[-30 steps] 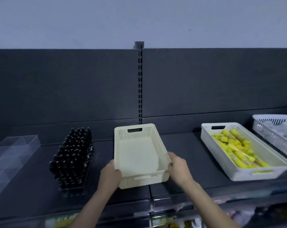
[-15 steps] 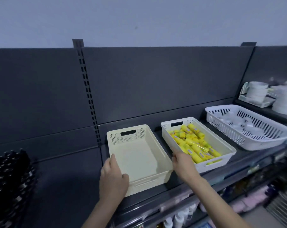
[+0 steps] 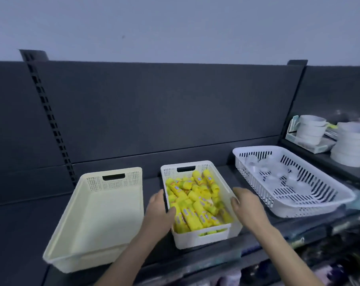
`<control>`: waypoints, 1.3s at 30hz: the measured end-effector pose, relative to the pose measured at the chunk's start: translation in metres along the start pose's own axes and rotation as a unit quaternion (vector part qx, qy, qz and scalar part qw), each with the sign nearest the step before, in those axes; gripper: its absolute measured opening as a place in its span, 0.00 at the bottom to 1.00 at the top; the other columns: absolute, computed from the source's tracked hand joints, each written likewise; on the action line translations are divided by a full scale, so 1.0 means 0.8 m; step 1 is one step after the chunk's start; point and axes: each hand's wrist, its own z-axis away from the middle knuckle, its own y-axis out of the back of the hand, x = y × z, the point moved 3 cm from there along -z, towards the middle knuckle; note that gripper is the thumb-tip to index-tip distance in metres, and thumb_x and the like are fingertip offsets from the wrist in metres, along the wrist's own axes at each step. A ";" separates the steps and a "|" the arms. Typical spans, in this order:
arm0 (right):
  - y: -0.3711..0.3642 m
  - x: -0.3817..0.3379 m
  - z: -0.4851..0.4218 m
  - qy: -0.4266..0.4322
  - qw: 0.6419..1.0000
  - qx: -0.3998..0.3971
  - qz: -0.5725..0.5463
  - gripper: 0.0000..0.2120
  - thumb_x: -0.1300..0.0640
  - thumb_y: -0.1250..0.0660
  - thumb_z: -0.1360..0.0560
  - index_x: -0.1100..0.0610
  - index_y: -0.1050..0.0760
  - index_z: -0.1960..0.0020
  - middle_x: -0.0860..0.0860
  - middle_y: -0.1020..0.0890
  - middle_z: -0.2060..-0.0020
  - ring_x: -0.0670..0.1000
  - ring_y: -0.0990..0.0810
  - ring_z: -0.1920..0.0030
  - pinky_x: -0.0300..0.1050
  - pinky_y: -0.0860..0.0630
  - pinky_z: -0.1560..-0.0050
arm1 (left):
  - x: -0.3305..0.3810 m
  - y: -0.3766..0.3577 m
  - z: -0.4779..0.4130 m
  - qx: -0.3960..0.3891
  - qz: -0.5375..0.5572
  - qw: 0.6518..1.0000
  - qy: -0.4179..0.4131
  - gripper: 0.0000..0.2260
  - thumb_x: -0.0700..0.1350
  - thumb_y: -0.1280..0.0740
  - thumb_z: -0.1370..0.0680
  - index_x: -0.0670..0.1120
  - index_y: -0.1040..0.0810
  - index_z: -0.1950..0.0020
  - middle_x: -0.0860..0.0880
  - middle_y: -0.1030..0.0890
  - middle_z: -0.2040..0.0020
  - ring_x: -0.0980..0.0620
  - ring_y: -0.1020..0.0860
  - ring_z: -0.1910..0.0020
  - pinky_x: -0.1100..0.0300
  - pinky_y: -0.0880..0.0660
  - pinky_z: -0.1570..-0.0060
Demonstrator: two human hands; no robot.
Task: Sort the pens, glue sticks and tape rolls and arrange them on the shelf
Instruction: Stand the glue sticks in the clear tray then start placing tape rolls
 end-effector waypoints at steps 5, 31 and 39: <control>-0.008 0.044 -0.039 -0.005 0.990 -0.129 -0.054 0.13 0.60 0.39 0.23 0.66 0.25 0.43 0.61 0.20 0.47 0.59 0.23 0.43 0.46 0.31 0.46 | 0.001 -0.037 -0.019 -0.005 0.078 0.977 0.196 0.05 0.43 0.38 0.27 0.42 0.28 0.54 0.48 0.23 0.57 0.53 0.25 0.59 0.62 0.28 0.60; 0.099 -0.128 0.072 0.245 0.909 -0.115 -0.316 0.12 0.66 0.42 0.26 0.57 0.21 0.59 0.58 0.20 0.67 0.49 0.27 0.69 0.37 0.34 0.72 | 0.048 0.155 0.189 0.420 0.005 0.905 0.060 0.09 0.42 0.38 0.26 0.41 0.21 0.62 0.43 0.21 0.65 0.43 0.25 0.61 0.52 0.31 0.62; 0.035 -0.278 0.243 0.325 0.844 -0.238 -0.354 0.08 0.64 0.36 0.26 0.57 0.19 0.58 0.43 0.19 0.67 0.32 0.23 0.69 0.26 0.31 0.70 | -0.051 0.260 0.406 0.500 -0.027 0.854 0.139 0.09 0.40 0.37 0.26 0.43 0.24 0.66 0.48 0.25 0.71 0.51 0.30 0.68 0.56 0.35 0.67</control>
